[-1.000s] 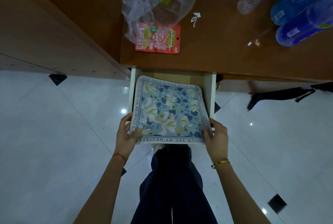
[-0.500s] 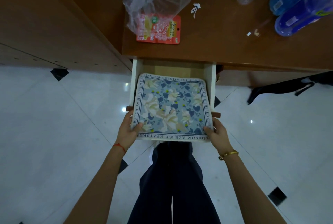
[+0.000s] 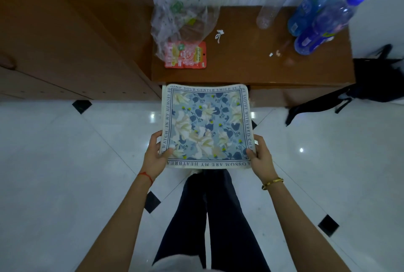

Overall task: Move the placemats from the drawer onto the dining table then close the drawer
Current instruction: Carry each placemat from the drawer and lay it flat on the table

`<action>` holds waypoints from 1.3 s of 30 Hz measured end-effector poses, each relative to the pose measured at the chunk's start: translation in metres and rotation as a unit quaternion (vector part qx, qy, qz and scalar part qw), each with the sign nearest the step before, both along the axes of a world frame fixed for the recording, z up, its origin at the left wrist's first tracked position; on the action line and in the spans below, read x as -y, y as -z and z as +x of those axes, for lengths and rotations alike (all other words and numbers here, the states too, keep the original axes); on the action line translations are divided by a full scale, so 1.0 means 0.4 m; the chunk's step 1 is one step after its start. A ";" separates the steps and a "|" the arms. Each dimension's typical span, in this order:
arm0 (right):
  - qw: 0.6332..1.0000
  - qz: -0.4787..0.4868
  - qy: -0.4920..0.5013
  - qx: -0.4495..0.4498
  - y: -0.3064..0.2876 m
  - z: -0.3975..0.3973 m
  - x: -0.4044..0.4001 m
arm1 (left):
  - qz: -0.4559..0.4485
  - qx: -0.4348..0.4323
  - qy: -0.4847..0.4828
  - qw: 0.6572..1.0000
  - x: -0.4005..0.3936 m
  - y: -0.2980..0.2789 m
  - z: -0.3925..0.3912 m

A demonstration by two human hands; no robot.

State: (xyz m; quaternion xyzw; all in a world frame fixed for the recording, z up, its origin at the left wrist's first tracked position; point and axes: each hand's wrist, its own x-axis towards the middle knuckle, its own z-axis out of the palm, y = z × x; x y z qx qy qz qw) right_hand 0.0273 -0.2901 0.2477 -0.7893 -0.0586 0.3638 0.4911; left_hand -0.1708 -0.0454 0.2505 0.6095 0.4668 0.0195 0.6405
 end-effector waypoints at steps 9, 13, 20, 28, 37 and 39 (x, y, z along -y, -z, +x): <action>0.996 0.042 0.073 0.023 -0.346 -0.091 0.140 | 0.052 0.050 0.085 0.994 0.055 -0.343 -0.007; 0.991 0.056 0.105 0.058 -0.451 -0.142 0.213 | 0.067 0.087 0.122 0.986 0.098 -0.457 0.003; 0.978 0.069 0.180 0.084 -0.555 -0.225 0.318 | 0.076 0.125 0.202 0.968 0.153 -0.559 0.028; 0.943 0.082 0.301 0.113 -0.633 -0.309 0.461 | 0.053 0.175 0.320 0.930 0.268 -0.647 0.142; 0.855 0.093 0.490 0.140 -0.678 -0.441 0.713 | 0.038 0.193 0.519 0.832 0.560 -0.689 0.345; 0.827 0.087 0.536 0.148 -0.684 -0.473 0.784 | 0.028 0.203 0.563 0.801 0.660 -0.693 0.391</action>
